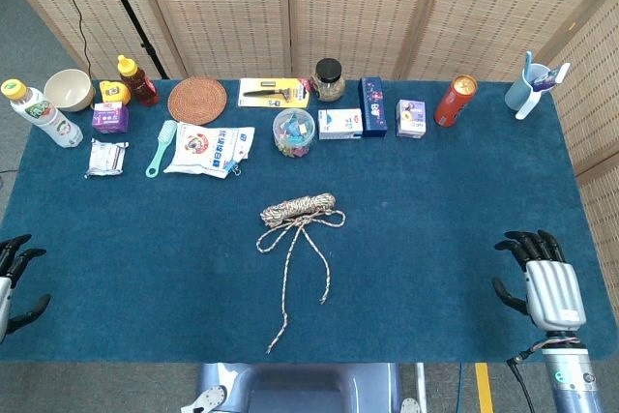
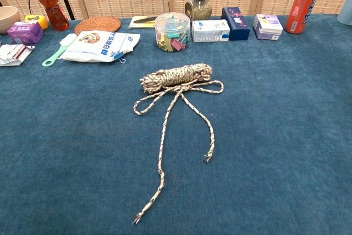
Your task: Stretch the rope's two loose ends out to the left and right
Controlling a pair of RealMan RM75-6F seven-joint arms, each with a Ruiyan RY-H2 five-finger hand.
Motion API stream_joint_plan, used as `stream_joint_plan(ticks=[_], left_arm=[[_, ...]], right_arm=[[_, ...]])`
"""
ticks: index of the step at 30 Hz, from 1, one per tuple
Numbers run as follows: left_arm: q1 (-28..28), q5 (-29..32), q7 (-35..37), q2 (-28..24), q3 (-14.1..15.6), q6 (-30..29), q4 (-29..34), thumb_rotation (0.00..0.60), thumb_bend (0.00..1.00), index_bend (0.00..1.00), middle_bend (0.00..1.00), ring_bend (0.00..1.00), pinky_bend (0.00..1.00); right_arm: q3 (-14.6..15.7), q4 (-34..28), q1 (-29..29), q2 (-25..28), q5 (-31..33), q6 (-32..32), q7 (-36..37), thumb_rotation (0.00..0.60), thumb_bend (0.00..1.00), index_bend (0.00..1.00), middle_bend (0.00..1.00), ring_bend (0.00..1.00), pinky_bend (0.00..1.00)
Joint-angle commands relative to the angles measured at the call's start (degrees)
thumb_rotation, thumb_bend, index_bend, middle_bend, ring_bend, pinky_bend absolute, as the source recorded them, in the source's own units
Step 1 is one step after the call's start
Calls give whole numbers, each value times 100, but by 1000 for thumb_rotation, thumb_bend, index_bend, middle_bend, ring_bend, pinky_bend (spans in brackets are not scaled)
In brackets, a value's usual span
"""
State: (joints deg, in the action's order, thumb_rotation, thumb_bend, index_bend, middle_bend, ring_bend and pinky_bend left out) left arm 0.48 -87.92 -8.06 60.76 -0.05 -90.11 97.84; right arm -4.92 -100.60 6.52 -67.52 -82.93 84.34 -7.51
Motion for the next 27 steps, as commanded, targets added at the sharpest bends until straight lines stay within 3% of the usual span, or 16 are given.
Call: stream_joint_plan(ticks=[1, 27], left_arm=[[12, 0, 10, 16, -3, 31, -19, 600, 203, 286, 164, 143, 26], [51, -49, -112, -189, -44, 73, 192, 600, 203, 286, 164, 145, 26]], right_arm=[[2, 0, -3, -2, -3, 1, -1, 600, 324, 331, 235, 188, 96], [61, 144, 173, 99, -380, -250, 514, 600, 324, 368, 258, 189, 108]])
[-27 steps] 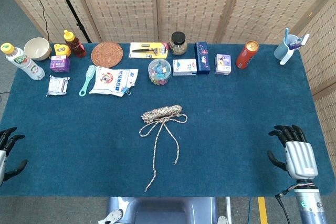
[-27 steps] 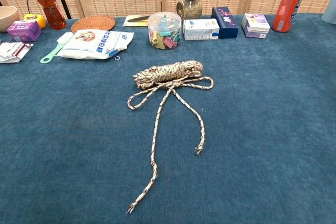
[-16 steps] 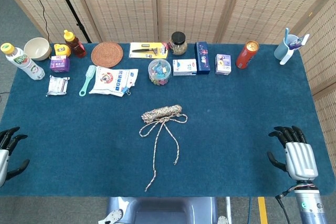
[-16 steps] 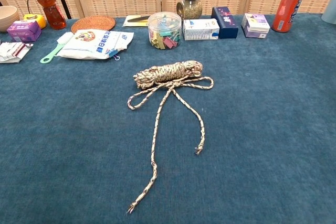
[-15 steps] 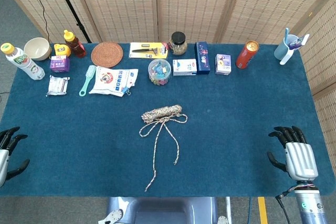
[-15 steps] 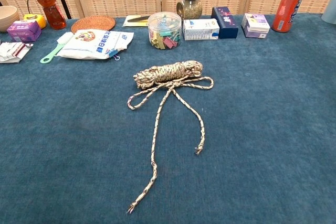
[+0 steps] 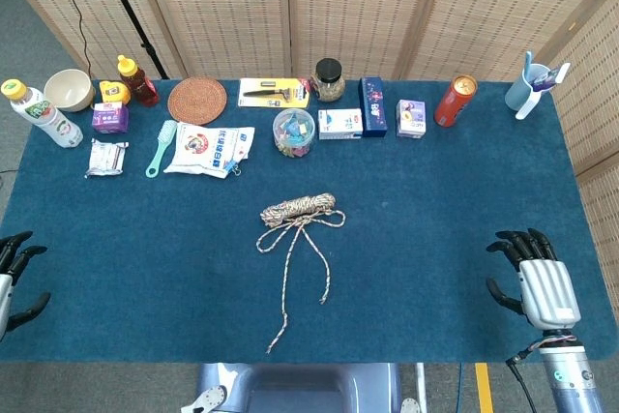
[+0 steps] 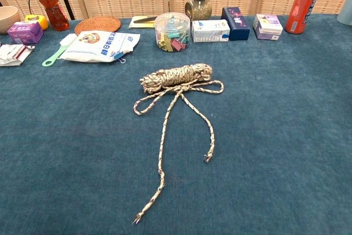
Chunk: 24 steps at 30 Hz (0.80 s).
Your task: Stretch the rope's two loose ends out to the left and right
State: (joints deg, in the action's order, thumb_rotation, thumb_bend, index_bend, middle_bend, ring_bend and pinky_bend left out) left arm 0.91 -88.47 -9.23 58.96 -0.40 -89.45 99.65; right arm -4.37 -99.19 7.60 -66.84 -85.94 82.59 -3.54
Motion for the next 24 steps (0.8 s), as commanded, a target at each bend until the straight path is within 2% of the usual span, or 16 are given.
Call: stream_joint_plan(ticks=[1, 9, 14, 24], left_arm=[[17, 19, 9, -18, -20, 20, 26, 600, 203, 286, 164, 145, 27], [130, 19, -103, -67, -85, 132, 100, 600, 203, 286, 164, 147, 26], [270, 61, -161, -179, -164, 294, 251, 600, 202, 286, 164, 147, 27], [486, 153, -453, -336, -280, 531, 523, 600, 203, 286, 164, 147, 27]], right_arm=[[4, 4, 119, 42, -137, -131, 200, 600, 324, 369, 258, 189, 108], [-33, 33, 655, 93, -545, -727, 754, 600, 324, 388, 258, 189, 107], [-112, 132, 1219, 48, -862, -1276, 1242, 600, 324, 403, 246, 163, 71], [-130, 387, 2263, -368, -1380, -2222, 1748, 600, 323, 415, 199, 91, 0]])
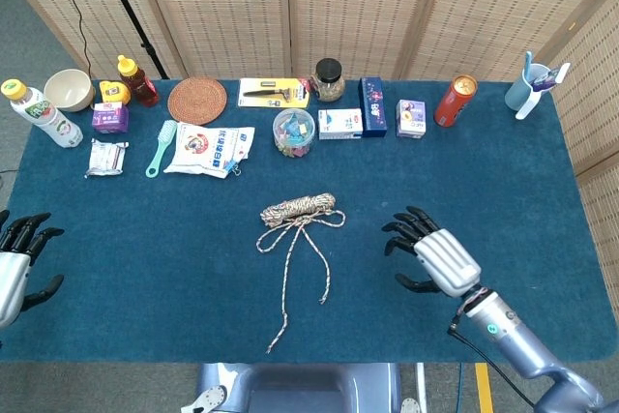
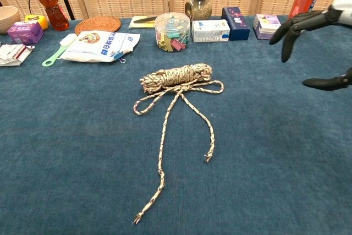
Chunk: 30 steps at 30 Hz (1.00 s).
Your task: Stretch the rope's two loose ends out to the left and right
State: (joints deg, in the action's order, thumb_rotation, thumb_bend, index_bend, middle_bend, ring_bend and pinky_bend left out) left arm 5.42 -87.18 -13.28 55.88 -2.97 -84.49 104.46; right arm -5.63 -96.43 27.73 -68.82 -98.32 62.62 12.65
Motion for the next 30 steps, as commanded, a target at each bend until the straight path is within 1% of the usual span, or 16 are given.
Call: stream_joint_plan(ticks=[1, 9, 14, 16, 20, 23, 27, 30], left_arm=[[55, 33, -78, -42, -34, 52, 67, 600, 203, 286, 164, 147, 27], [143, 90, -152, -98, -88, 119, 145, 600, 203, 286, 164, 147, 27], [179, 120, -132, -114, -94, 158, 128, 600, 203, 286, 164, 147, 27], [185, 133, -106, -126, -100, 156, 109, 600, 203, 286, 164, 147, 26], [183, 135, -66, -140, -93, 146, 91, 600, 203, 286, 164, 147, 26], [180, 155, -58, -170, -88, 143, 90, 600, 203, 286, 164, 147, 26], [173, 173, -44, -209, -88, 122, 91, 600, 203, 286, 164, 147, 26], [164, 162, -12, -236, -81, 99, 91, 600, 203, 286, 164, 147, 26]], right_arm=[[0, 153, 352, -238, -181, -306, 167, 600, 323, 414, 196, 88, 0], [80, 463, 858, -659, -366, -680, 184, 600, 324, 425, 193, 85, 0], [211, 766, 1097, -1001, -453, -846, 28, 600, 324, 416, 193, 73, 0], [279, 908, 1243, -1188, -479, -1027, -19, 600, 324, 413, 192, 64, 0], [312, 1089, 1361, -1378, -449, -1097, -52, 600, 330, 411, 188, 53, 0], [366, 1206, 1453, -1494, -461, -1106, -54, 600, 384, 422, 189, 52, 0], [414, 1366, 1513, -1680, -468, -1011, -105, 600, 468, 464, 203, 53, 0], [435, 1506, 1549, -1810, -441, -949, -117, 600, 475, 461, 204, 53, 0]])
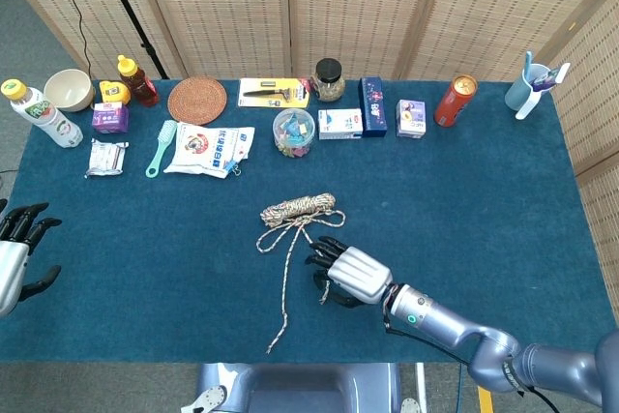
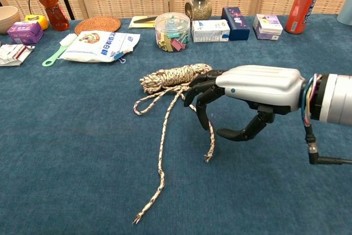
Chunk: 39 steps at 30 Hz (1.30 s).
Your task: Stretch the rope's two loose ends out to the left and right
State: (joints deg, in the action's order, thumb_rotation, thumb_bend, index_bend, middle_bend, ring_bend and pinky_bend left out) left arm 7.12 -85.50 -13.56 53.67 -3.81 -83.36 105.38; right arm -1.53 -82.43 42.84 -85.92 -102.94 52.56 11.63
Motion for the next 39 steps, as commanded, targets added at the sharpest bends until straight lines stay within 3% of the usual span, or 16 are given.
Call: stream_joint_plan(ticks=[1, 31, 39], left_arm=[[-8, -8, 27, -24, 5, -22, -3, 600, 203, 286, 164, 147, 27], [-99, 72, 195, -188, 35, -162, 3, 600, 203, 286, 164, 147, 27], [-118, 52, 218, -200, 41, -201, 5, 600, 204, 286, 164, 147, 26]], right_arm=[[37, 148, 54, -133, 38, 72, -13, 600, 475, 459, 204, 53, 0], [362, 916, 381, -785, 218, 180, -73, 600, 481, 456, 204, 53, 0], [426, 1008, 447, -839, 244, 155, -82, 600, 363, 460, 205, 55, 0]])
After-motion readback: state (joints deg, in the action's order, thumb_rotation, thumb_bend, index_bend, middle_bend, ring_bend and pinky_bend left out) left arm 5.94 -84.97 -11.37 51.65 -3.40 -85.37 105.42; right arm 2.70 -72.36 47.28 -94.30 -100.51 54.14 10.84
